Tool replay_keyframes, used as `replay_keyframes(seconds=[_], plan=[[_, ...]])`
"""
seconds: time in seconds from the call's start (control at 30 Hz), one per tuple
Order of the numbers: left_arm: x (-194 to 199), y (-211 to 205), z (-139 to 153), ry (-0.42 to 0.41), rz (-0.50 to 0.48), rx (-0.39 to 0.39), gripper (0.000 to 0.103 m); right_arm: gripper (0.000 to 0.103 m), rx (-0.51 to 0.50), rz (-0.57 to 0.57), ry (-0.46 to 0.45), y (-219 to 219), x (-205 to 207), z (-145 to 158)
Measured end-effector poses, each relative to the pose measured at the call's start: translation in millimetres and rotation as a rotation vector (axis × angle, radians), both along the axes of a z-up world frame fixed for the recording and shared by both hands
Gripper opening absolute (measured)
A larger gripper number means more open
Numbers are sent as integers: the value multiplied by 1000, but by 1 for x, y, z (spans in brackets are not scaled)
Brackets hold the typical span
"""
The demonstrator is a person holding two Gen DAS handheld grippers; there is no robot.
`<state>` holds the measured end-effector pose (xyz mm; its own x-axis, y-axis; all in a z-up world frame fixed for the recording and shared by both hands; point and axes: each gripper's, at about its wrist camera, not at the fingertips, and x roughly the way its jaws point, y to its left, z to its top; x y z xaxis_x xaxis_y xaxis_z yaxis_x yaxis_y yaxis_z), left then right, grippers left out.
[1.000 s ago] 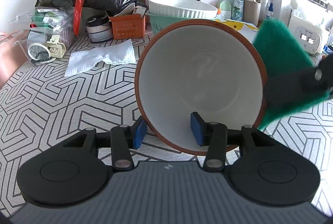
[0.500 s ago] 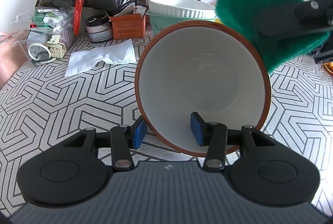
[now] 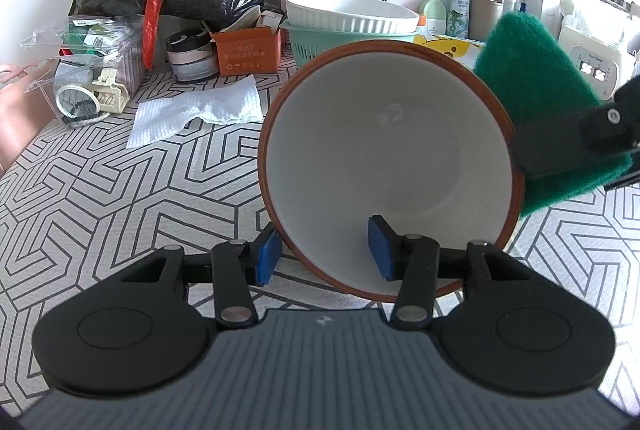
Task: Clean bowl
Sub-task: 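Rub the green pad along the bowl's rim with the right gripper while the left gripper holds it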
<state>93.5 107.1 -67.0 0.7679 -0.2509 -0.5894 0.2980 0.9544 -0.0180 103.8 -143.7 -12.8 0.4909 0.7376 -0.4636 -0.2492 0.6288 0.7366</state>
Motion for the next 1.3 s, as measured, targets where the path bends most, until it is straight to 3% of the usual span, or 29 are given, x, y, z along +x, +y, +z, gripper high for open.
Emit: replay_keyframes(seconds=[0.37, 0.6, 0.87, 1.3], plan=[[0, -1, 0, 4, 0, -6, 48, 25, -42, 13, -51, 14, 5, 28], [1, -2, 1, 5, 3, -7, 48, 25, -141, 30, -108, 35, 10, 46], [0, -3, 1, 6, 4, -6, 51, 25, -304, -20, -164, 49, -9, 44], [-1, -5, 1, 2, 9, 4, 53, 25, -331, -20, -161, 45, -22, 30]])
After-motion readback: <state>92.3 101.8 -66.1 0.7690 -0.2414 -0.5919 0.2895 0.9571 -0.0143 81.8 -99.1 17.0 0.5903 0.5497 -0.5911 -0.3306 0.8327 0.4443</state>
